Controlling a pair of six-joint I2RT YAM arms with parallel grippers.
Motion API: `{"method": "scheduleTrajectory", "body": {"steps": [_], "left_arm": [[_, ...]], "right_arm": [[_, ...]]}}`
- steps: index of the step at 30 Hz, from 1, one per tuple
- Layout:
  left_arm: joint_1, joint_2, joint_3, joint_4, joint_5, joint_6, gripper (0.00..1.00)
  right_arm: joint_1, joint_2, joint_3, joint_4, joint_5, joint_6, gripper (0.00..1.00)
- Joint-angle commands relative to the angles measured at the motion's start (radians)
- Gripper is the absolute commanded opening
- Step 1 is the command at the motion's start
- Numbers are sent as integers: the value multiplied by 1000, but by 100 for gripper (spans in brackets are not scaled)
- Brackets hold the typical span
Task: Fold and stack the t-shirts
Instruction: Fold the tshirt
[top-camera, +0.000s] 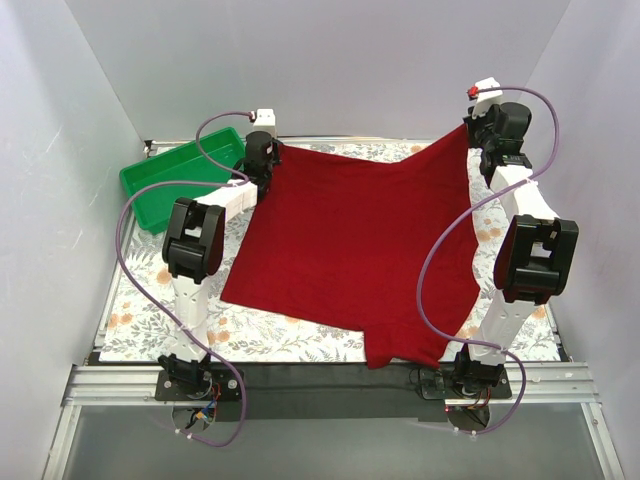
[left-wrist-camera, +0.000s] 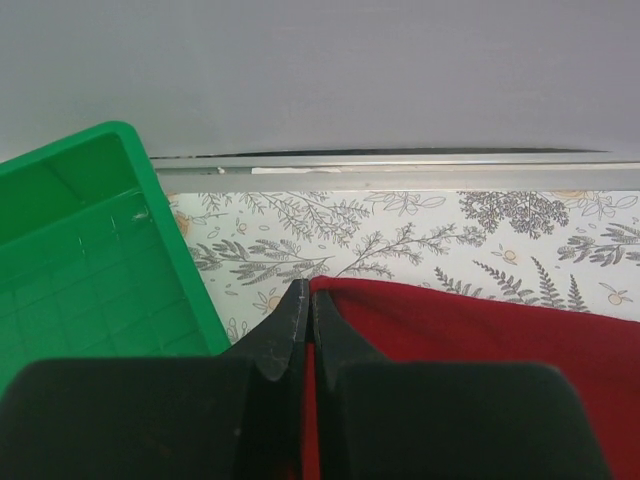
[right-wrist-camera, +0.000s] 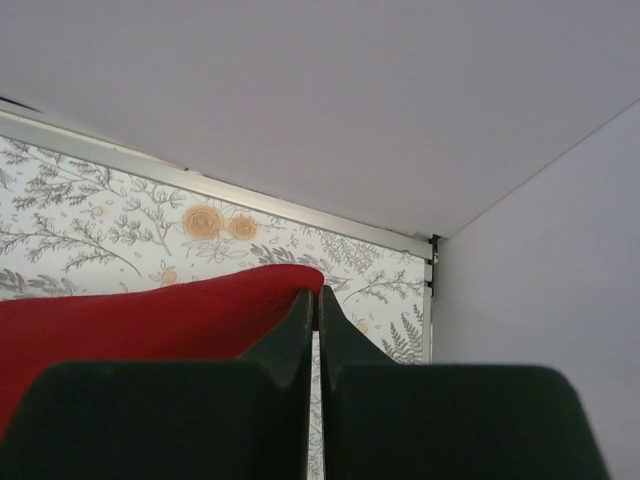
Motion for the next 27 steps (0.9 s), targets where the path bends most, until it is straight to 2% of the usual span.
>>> {"method": "scheduleTrajectory", "body": {"steps": [1, 8, 18, 27], "left_arm": [[7, 23, 55, 30, -21, 27, 0], [7, 74, 119, 28, 0, 62, 0], [7, 115, 149, 73, 26, 121, 0], [7, 90, 35, 217, 83, 224, 0]], "right_arm": [[-2, -22, 45, 81, 0, -16, 1], [4, 12, 10, 51, -60, -39, 1], [3, -97, -142, 53, -141, -13, 1], [-5, -255, -273, 24, -237, 11, 1]]}}
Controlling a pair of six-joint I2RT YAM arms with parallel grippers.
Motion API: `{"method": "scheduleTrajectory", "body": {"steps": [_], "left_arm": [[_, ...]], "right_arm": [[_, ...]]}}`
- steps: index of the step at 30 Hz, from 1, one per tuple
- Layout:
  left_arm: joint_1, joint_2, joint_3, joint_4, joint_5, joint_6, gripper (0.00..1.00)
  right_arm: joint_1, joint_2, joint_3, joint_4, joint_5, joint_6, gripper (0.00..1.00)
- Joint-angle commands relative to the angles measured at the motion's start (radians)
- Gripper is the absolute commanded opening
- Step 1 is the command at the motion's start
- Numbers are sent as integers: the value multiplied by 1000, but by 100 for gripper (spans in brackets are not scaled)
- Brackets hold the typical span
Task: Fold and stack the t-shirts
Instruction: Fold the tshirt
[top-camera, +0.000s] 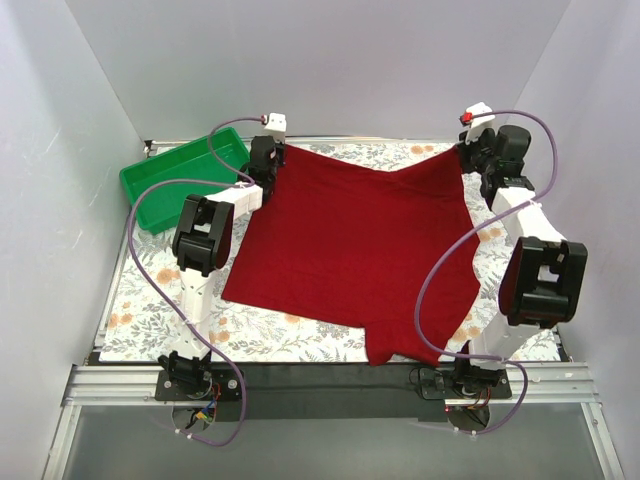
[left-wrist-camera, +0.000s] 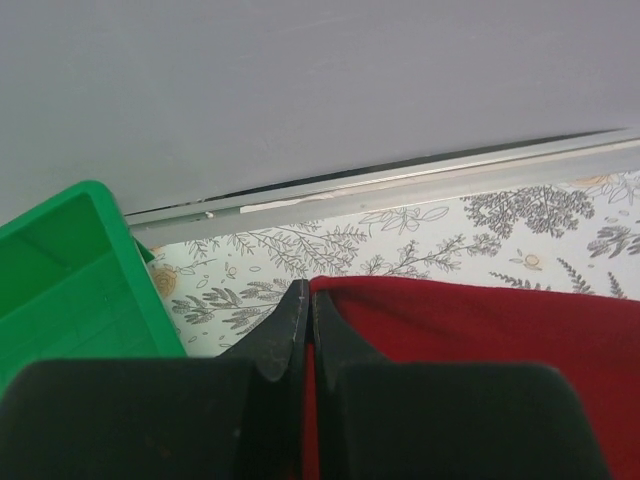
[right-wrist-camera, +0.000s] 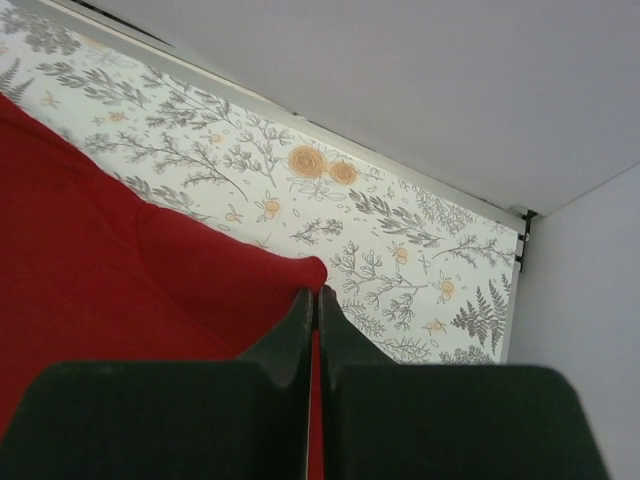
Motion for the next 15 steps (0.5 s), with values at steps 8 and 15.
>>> {"method": "scheduleTrajectory", "body": {"steps": [8, 15], "left_arm": [[7, -89, -176, 222, 44, 135, 0], [7, -135, -256, 268, 87, 133, 0]], "right_arm": [[-11, -189, -96, -61, -190, -17, 1], [-13, -247, -146, -104, -227, -40, 1]]}}
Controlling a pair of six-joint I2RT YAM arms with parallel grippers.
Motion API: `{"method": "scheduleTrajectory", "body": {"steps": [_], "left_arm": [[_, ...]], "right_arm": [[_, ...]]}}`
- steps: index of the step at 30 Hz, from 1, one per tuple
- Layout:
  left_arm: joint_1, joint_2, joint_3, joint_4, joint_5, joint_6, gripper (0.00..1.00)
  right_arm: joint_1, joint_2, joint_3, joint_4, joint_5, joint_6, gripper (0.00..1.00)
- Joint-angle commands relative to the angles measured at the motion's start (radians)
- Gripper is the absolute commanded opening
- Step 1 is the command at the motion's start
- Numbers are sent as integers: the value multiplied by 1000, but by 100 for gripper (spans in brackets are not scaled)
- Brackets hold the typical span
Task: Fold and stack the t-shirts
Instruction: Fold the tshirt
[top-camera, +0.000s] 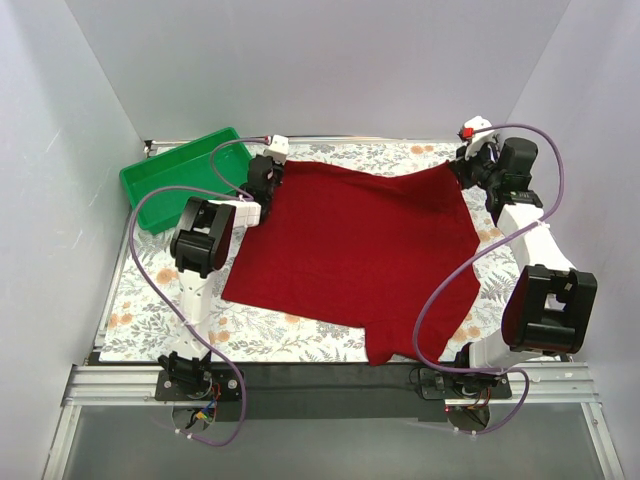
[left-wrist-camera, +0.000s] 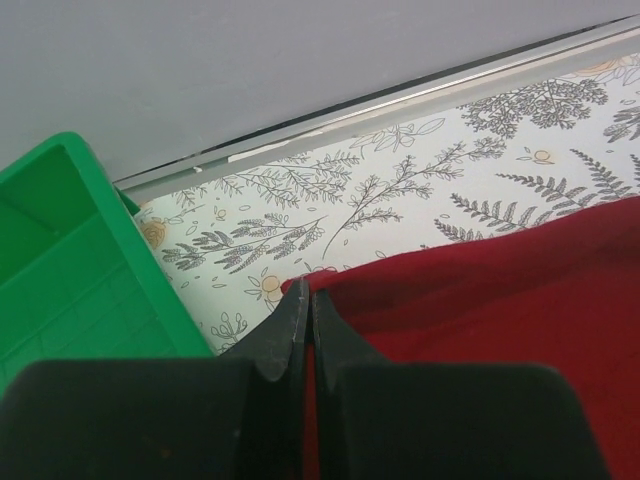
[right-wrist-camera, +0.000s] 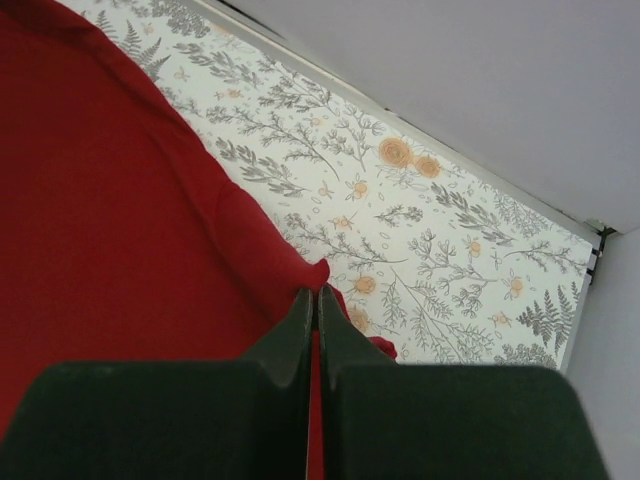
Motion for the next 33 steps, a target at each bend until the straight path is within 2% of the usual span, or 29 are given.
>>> {"method": "scheduleTrajectory", "body": {"steps": [1, 18, 33], "left_arm": [[7, -118, -28, 77, 32, 18, 0], [7, -211, -183, 173, 46, 29, 0], [13, -214, -203, 199, 21, 52, 0]], "right_arm": [[-7, -51, -11, -25, -43, -23, 1], [-24, -144, -71, -160, -132, -79, 1], [-69, -224, -75, -288, -162, -134, 1]]}}
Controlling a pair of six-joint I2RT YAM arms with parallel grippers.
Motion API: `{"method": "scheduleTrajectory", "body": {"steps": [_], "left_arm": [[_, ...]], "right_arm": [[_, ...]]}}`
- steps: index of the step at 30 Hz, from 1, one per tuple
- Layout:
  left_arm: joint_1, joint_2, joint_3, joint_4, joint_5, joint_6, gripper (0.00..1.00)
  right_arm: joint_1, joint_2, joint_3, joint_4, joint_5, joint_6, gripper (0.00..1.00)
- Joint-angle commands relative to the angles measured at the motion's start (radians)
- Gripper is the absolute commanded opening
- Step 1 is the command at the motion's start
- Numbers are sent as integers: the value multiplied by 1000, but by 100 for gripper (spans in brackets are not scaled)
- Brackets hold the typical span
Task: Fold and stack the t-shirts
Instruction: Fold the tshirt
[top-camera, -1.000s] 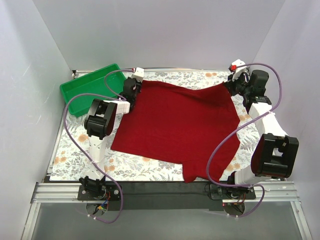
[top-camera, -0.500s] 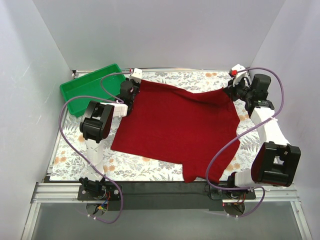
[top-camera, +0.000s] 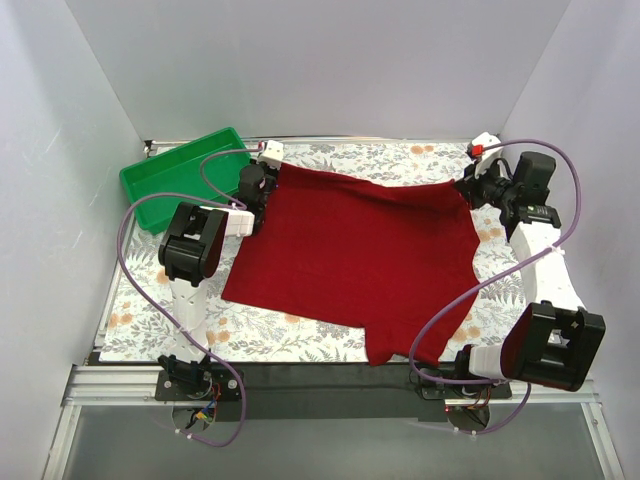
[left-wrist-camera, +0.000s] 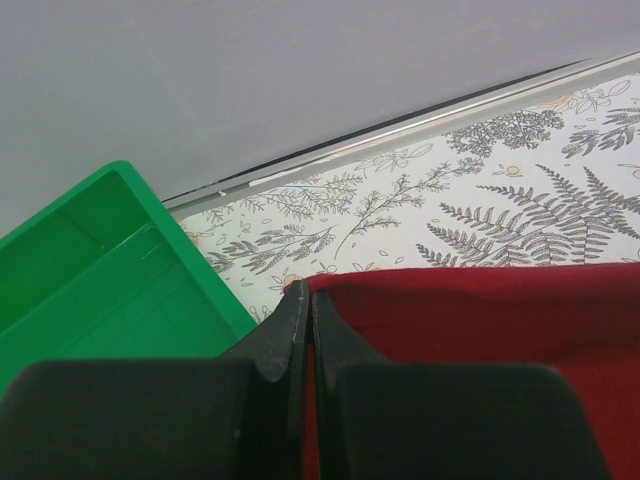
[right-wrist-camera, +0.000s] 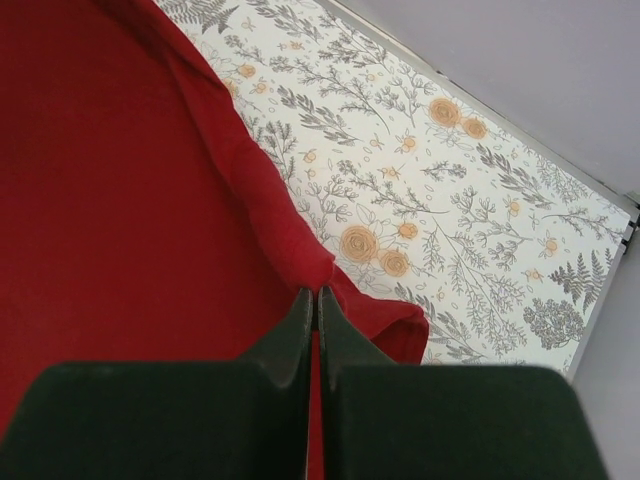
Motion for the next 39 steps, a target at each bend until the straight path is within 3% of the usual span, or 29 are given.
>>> {"method": "scheduleTrajectory", "body": {"steps": [1, 39], "left_arm": [[9, -74, 5, 31, -22, 20, 0], [35, -105, -84, 99, -91, 25, 0]], "right_arm": [[-9, -43, -11, -41, -26, -39, 1], [-95, -120, -66, -101, -5, -74, 1]]}}
